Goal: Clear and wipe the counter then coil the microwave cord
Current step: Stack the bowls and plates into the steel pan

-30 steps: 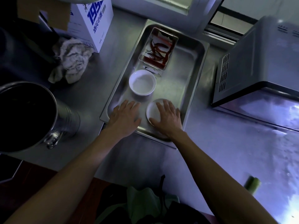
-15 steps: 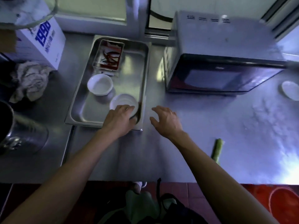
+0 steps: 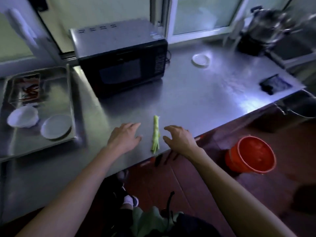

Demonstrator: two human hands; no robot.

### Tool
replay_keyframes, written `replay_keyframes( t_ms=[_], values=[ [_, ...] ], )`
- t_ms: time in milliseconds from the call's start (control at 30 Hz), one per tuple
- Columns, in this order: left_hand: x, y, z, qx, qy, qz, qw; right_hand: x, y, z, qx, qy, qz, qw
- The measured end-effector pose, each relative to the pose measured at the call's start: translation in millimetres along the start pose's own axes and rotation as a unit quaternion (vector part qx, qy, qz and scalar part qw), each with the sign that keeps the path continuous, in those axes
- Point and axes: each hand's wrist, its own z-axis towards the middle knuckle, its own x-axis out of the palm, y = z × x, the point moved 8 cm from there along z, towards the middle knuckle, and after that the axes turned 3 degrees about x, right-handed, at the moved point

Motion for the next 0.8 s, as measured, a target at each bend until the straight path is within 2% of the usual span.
replay_keyframes(
  t_ms=[200,367,600,800],
  values=[
    [7.9,-124.5,23.8,0.101,0.011,0.021,0.995,-44.5,-111.7,-71.5,0.111,-0.052,0.030,0.992],
    [18.2,-196.4,35.4,0.157,0.021,0.042,0.987,-58.0,-166.5,-112.1,0.163,-0.081,0.057,0.982],
    [42.2,-253.7,77.8,0.205,0.052,0.047,0.976,-54.0,-225.7,-118.4,0.219,-0.077,0.083,0.969],
    [68.3,-281.2,144.7,0.205,0.080,0.030,0.975,-62.2,-275.2,-74.8,0.230,-0.046,0.060,0.970]
  ],
)
